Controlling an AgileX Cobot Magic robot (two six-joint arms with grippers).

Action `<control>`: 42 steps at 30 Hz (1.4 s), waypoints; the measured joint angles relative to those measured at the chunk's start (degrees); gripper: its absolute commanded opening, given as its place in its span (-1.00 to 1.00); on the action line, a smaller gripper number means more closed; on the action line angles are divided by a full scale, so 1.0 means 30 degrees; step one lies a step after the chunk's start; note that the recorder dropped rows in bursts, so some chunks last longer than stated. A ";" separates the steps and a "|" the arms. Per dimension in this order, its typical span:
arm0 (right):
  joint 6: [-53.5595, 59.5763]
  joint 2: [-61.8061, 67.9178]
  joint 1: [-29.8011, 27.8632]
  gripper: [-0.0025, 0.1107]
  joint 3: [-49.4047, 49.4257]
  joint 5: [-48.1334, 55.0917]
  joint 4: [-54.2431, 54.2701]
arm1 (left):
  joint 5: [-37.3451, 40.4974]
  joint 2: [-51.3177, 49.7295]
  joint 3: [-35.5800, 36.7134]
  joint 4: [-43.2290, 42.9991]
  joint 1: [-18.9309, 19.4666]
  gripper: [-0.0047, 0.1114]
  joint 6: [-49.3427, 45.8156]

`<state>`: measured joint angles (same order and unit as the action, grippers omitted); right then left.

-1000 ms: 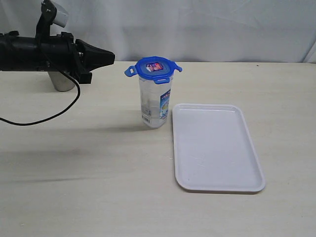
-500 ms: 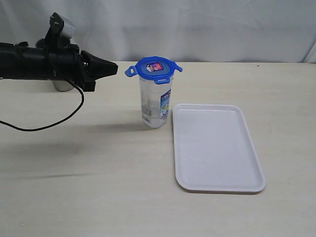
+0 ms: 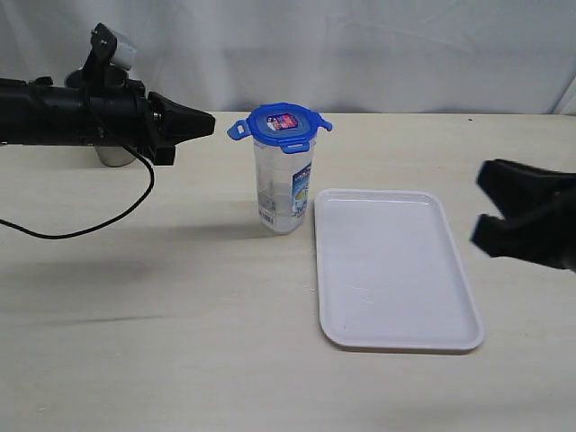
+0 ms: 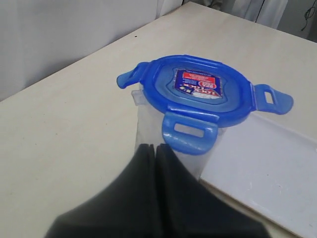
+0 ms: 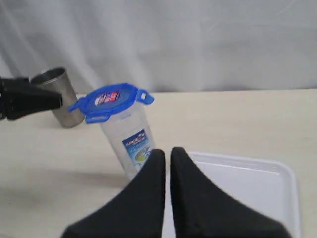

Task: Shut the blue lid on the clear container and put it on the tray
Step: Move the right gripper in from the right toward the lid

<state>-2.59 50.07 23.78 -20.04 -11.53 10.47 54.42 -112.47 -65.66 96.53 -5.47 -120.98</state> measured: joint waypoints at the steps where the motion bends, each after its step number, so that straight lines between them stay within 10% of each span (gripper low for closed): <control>1: 0.0052 0.1064 0.0441 -0.88 -0.0232 -0.0401 -0.0061 | -0.0080 -0.0034 0.0000 0.0000 0.0000 -0.92 0.0000; 15: 0.0015 0.7985 0.0902 -0.88 -0.4645 0.0758 -0.2964 | -0.0548 -0.0034 0.0000 0.0034 0.0000 -0.92 0.0000; 42: -0.0996 1.1894 -0.4880 -0.88 -0.8426 0.0764 -0.7472 | -0.0548 -0.0034 0.0000 -0.0196 0.0000 -0.92 0.0000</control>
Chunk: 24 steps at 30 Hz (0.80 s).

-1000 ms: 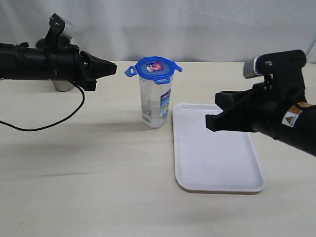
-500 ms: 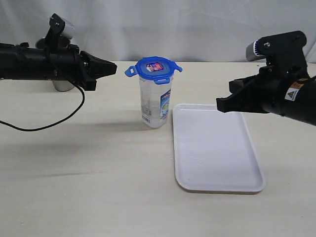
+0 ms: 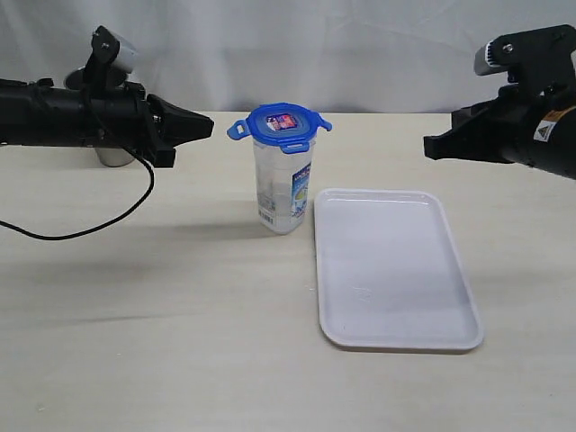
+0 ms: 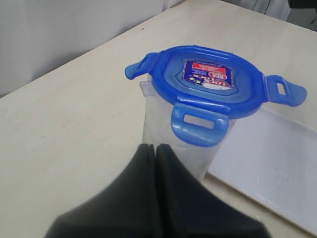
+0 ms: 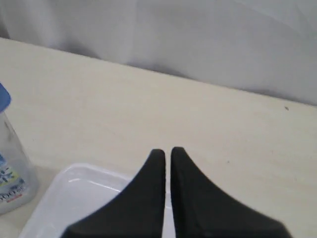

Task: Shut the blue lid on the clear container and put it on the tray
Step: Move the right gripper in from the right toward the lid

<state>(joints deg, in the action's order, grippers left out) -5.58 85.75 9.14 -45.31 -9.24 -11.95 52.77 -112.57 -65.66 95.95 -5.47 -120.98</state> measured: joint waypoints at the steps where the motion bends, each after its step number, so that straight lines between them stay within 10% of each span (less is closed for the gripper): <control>1: -0.0790 0.0000 -0.0046 -0.88 0.0213 -0.0849 -0.0902 | 0.0000 0.0000 0.0000 0.0000 0.0000 -0.92 0.0000; 11: -1.2995 0.0337 -0.3674 -0.88 0.2018 -1.6762 -1.6324 | 0.0000 0.0000 0.0000 0.0000 0.0000 -0.92 0.0000; 24: -1.6314 0.3655 -0.5247 -0.88 0.2018 -1.8167 -2.0810 | 0.0641 0.0000 -0.0017 0.0453 0.0000 -0.92 0.0000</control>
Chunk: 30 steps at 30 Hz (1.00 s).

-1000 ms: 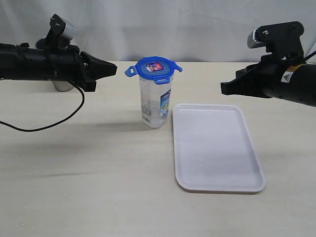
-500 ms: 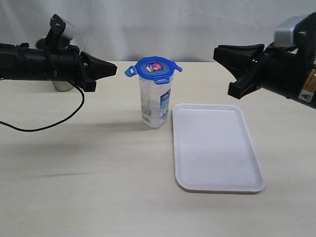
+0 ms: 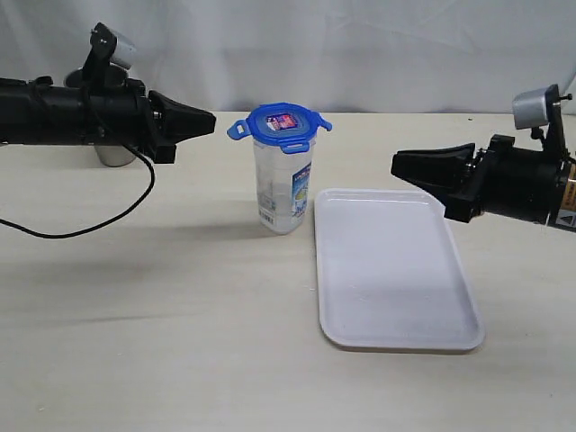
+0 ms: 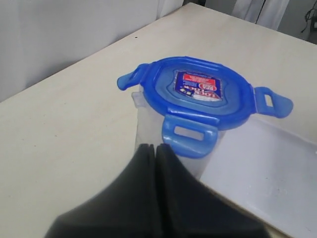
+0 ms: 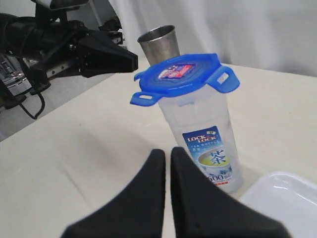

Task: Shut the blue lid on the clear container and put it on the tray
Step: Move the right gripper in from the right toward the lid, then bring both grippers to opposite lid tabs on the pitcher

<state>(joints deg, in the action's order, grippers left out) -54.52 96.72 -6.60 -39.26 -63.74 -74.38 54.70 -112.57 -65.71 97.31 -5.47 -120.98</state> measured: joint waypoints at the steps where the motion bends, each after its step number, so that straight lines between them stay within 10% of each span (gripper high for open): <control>1: 0.0106 0.0269 0.0050 -0.88 0.0000 0.0000 0.0106 | -0.0064 0.0000 -0.0088 0.0048 0.0000 -0.92 0.0000; 14: 0.0351 0.2629 0.2647 -0.88 -0.2275 0.0272 0.0511 | -0.3780 -0.0004 -0.1096 0.0546 -0.1135 -0.92 0.0000; 30: 0.0451 0.3277 0.2647 -0.88 -0.2364 0.0994 0.1050 | -0.1213 -0.0228 -0.1097 -0.1658 -0.1261 -0.92 0.0000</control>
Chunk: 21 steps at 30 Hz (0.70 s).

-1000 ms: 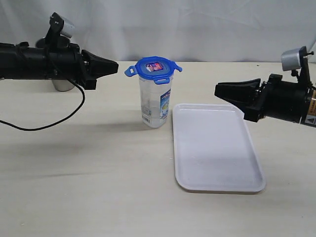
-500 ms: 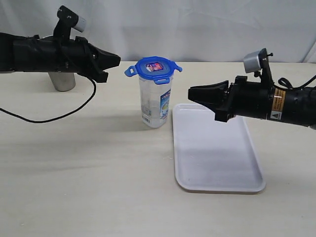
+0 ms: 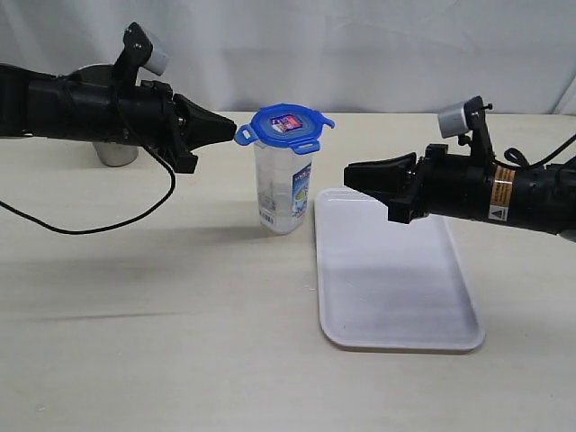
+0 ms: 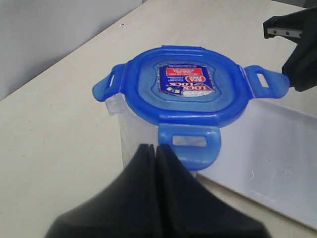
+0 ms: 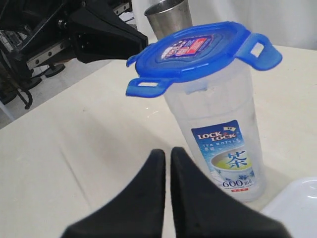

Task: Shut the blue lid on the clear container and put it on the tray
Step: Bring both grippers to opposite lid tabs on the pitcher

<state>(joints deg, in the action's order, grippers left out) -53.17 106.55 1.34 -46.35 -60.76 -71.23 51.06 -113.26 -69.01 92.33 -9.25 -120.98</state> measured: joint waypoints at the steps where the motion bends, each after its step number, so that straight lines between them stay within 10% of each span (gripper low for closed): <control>1: 0.0000 0.0000 0.0000 -0.88 0.0000 0.0000 0.0166 | 0.0000 0.0000 0.0000 0.0000 0.0000 -0.92 0.0000; 21: -0.7521 0.0043 0.0000 -0.88 -0.3949 0.2254 -0.2539 | 0.0000 0.0000 0.0000 -0.0014 0.0000 -0.92 0.0000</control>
<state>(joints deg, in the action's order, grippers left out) -75.73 106.68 1.34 -58.20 -54.00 -78.85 51.06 -113.26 -69.01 92.29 -9.25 -120.98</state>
